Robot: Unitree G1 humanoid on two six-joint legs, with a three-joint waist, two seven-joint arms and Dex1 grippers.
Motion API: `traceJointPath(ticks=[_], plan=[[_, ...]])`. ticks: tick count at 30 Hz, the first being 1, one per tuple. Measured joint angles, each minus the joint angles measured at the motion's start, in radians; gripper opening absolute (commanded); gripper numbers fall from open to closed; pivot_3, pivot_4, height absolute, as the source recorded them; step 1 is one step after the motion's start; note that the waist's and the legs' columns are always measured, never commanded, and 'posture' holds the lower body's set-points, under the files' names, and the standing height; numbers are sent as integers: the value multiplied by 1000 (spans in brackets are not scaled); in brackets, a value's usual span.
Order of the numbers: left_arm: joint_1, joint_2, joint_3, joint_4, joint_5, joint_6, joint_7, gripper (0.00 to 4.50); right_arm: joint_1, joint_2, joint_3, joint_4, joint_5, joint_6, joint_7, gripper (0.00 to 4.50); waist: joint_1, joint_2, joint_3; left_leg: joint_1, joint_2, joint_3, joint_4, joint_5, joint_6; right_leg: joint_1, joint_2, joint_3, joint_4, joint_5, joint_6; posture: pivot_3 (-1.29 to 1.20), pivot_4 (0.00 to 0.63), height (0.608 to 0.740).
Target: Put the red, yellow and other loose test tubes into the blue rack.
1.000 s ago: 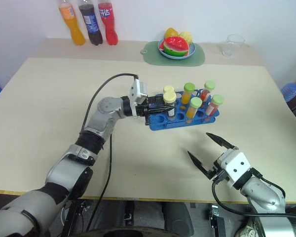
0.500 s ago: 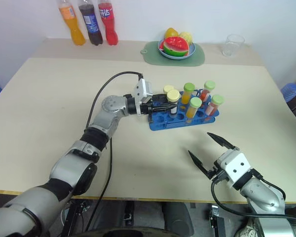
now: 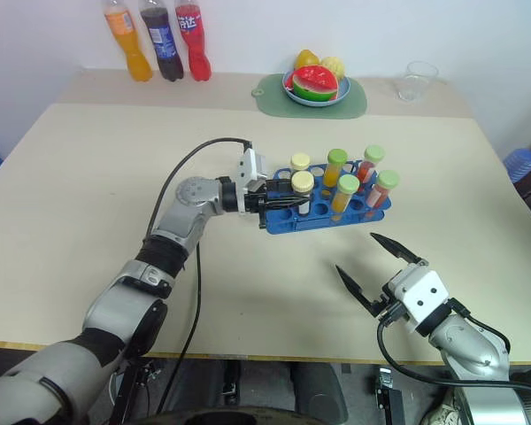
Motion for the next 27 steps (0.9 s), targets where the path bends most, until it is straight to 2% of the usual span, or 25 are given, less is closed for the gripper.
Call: traceJointPath(ticks=[3, 4, 6, 10, 14, 22, 27], plan=[[0, -9, 3, 0, -4, 44, -4, 3111, 3, 0, 0, 0, 0, 0, 0, 4441, 1, 0, 0, 0, 0, 0, 0, 0, 0, 0, 0, 0, 0, 0, 0, 0, 150, 740], [0, -11, 6, 0, -3, 48, 7, 3709, 4, 1, 0, 0, 0, 0, 0, 4441, 1, 0, 0, 0, 0, 0, 0, 0, 0, 0, 0, 0, 0, 0, 0, 0, 150, 740], [-2, -9, 17, -1, -3, 49, 30, 4459, 10, 6, 0, 0, 0, 0, -4, 4441, 1, 0, 0, 0, 0, 0, 0, 0, 0, 0, 0, 0, 0, 0, 0, 0, 150, 740], [-1, 19, 29, -43, -18, 85, 21, 4459, 11, 31, -6, 0, 3, 37, -40, 4441, 0, 0, 0, 0, 0, 0, 0, 0, 0, 0, 0, 0, 0, 0, 0, 0, 150, 740], [28, 60, 52, -103, -16, 51, 55, 4459, -24, 56, -44, 0, 32, 92, -87, 4441, 0, 1, 0, 0, 0, -1, 0, 0, 0, 0, 0, 0, 1, 0, 0, 0, 150, 740], [215, 169, 145, -172, -44, -23, 80, 4459, -13, 63, -104, 0, 95, 142, -77, 4441, 4, 2, -1, 0, 1, 0, 0, 0, 0, 0, -1, 0, 1, 0, 0, 0, 150, 740], [352, 262, 178, -331, -87, 11, 54, 4459, 74, 61, -181, -2, 158, 147, -32, 4441, 0, 3, -2, 1, 1, 0, -1, 0, 0, 0, -1, 0, 1, 0, 0, 0, 150, 740]])
